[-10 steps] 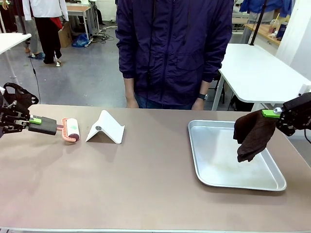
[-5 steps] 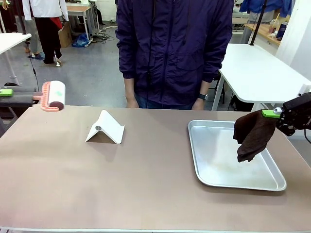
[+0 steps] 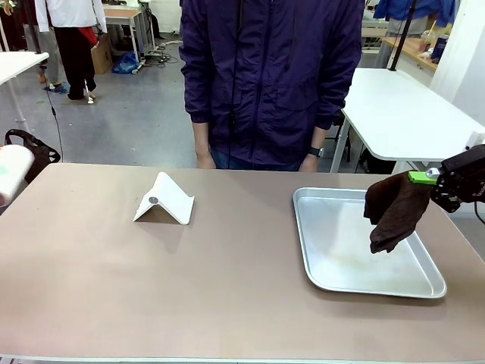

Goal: Clean the surface of the table.
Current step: Clean the area not pointed to by the person, then return the Lint Roller and towel to their original positions.

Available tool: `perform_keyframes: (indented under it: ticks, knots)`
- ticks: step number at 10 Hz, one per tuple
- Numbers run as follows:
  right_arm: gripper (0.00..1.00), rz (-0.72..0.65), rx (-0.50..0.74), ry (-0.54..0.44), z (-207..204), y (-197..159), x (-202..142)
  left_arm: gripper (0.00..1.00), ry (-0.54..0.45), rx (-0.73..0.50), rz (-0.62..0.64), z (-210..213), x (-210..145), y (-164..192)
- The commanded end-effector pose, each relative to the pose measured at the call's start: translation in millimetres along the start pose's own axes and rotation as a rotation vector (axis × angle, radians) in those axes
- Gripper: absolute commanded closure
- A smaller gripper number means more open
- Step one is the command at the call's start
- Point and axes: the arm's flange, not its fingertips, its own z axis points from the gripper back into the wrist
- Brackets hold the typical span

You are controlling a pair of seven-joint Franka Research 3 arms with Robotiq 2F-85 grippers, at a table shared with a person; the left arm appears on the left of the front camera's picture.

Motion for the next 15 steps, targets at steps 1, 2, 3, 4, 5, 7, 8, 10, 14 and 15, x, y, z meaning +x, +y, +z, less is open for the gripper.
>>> perform_keyframes:
  ticks: [1, 2, 3, 4, 5, 7, 8, 10, 14, 15]
  knots:
    - [0.94, 0.011, 0.008, 0.004, 2, 4, 1, 0.78, -0.024, -0.045, 0.0, 28, -12, 13]
    - [0.94, 0.011, 0.008, 0.004, 2, 4, 1, 0.78, -0.039, -0.041, 0.02, 36, -21, 19]
    - [0.94, 0.011, 0.008, 0.004, 2, 4, 1, 0.78, -0.06, -0.023, 0.017, 41, -25, 20]
    - [0.94, 0.011, 0.008, 0.004, 2, 4, 1, 0.78, -0.041, -0.026, 0.036, 31, -24, 11]
    - [0.94, 0.011, 0.008, 0.004, 2, 4, 1, 0.78, -0.041, -0.026, 0.036, 31, -24, 11]
    - [0.94, 0.011, 0.008, 0.004, 2, 4, 1, 0.78, -0.041, -0.026, 0.036, 31, -24, 11]
    - [0.94, 0.011, 0.008, 0.004, 2, 4, 1, 0.78, -0.041, -0.026, 0.036, 31, -24, 11]
    - [0.94, 0.011, 0.008, 0.004, 2, 4, 1, 0.78, -0.041, -0.026, 0.036, 31, -24, 11]
    - [0.94, 0.011, 0.008, 0.004, 2, 4, 1, 0.78, -0.041, -0.026, 0.036, 31, -24, 11]
    - [0.94, 0.011, 0.008, 0.004, 2, 4, 1, 0.78, -0.041, -0.026, 0.036, 31, -24, 11]
